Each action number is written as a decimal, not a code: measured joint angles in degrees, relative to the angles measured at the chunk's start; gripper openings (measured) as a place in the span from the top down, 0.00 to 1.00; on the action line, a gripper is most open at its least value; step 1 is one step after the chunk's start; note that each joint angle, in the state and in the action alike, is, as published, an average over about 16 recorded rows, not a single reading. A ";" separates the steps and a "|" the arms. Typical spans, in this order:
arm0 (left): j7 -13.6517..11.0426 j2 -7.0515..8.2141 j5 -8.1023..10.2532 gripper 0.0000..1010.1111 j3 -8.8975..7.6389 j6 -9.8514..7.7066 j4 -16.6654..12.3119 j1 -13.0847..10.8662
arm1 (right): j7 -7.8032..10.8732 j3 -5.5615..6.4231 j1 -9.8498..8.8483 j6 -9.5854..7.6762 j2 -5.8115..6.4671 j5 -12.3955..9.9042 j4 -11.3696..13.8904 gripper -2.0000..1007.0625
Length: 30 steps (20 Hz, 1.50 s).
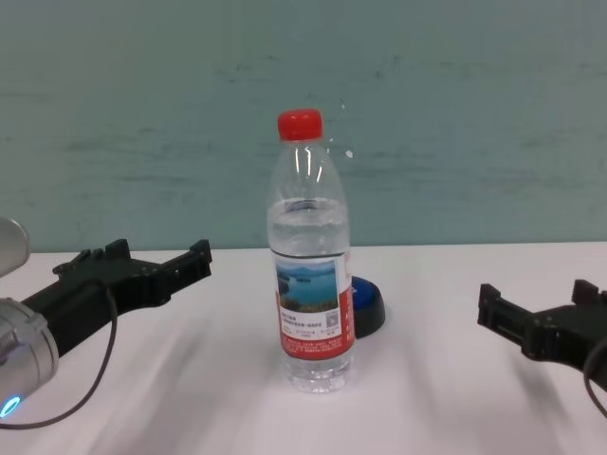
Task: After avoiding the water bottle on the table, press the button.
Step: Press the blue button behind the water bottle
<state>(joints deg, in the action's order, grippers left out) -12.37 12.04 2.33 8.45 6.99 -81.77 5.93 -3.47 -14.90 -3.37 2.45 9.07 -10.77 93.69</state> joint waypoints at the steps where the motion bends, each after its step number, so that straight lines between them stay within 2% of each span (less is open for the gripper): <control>1: -0.10 0.06 0.02 0.00 0.06 0.03 0.39 0.33 | 0.00 0.00 0.00 0.00 0.00 0.00 0.00 0.00; 16: -2.16 0.97 1.07 0.00 1.19 0.66 6.62 5.56 | 0.00 0.00 0.00 0.00 0.00 0.00 0.00 0.00; 30: -2.05 1.31 1.13 0.00 1.79 0.55 8.28 7.28 | 0.00 0.00 0.00 0.00 0.00 0.00 0.00 0.00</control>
<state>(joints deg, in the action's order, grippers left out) -14.42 13.35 3.46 10.25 7.54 -73.49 13.21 -3.47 -14.90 -3.37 2.45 9.07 -10.77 93.69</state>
